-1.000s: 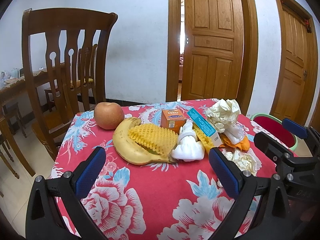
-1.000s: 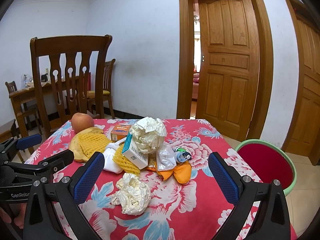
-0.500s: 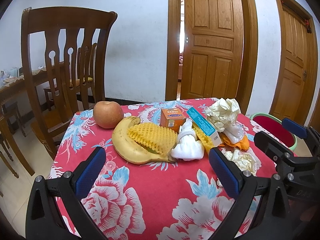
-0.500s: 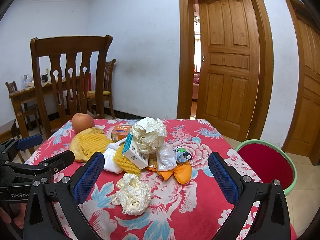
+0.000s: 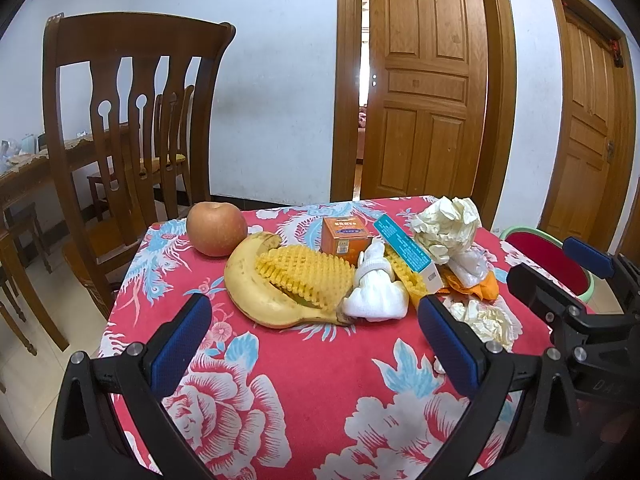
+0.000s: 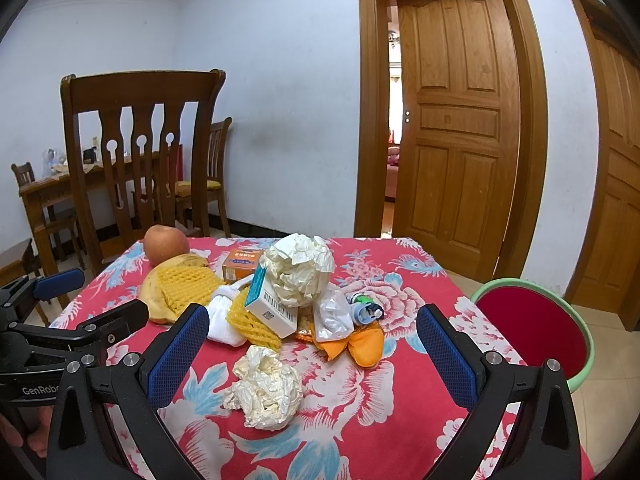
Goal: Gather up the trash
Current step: 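Grasp the crumpled white paper ball with the right gripper while the left gripper grasps the yellow foam net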
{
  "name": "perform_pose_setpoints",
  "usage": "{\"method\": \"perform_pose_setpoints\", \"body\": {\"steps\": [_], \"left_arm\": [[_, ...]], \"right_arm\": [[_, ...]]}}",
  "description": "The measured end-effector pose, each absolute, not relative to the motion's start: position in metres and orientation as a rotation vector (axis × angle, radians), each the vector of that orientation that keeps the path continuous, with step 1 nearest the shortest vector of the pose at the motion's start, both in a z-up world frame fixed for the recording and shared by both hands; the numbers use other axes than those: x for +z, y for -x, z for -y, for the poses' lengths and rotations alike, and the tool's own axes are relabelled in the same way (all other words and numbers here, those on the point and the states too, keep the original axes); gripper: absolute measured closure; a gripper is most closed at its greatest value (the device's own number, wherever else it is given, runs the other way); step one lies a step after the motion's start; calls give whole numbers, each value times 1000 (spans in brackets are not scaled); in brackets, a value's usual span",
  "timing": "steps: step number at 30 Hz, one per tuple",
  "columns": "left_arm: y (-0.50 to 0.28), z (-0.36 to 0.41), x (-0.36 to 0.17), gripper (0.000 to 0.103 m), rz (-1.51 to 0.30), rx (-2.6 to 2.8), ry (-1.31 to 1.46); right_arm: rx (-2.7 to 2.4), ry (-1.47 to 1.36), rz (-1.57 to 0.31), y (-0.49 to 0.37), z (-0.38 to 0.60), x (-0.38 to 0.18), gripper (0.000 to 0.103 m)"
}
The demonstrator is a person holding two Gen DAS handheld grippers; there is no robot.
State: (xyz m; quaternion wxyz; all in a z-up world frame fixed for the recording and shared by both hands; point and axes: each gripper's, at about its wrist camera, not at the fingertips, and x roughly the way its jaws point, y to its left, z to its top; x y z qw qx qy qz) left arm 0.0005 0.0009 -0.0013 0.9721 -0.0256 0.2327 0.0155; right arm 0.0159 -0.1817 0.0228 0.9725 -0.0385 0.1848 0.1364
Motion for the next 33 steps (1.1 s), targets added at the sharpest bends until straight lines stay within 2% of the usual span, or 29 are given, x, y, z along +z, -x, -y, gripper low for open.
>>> {"method": "perform_pose_setpoints", "body": {"steps": [14,23,31,33], "left_arm": [[-18,0,-7,2,-570,-35,76],[-48,0,6,2,-612,-36,73],[-90,-28,-1,2,-701,18,118],[-97,-30,-7,7,-734,32,118]], "right_arm": [[308,35,-350,-12,189,26,0],[430,-16,-520,-81,183,39,0],[534,-260,-714,-142,204,5,0],[555,-252,-729,-149,203,4,6]]}}
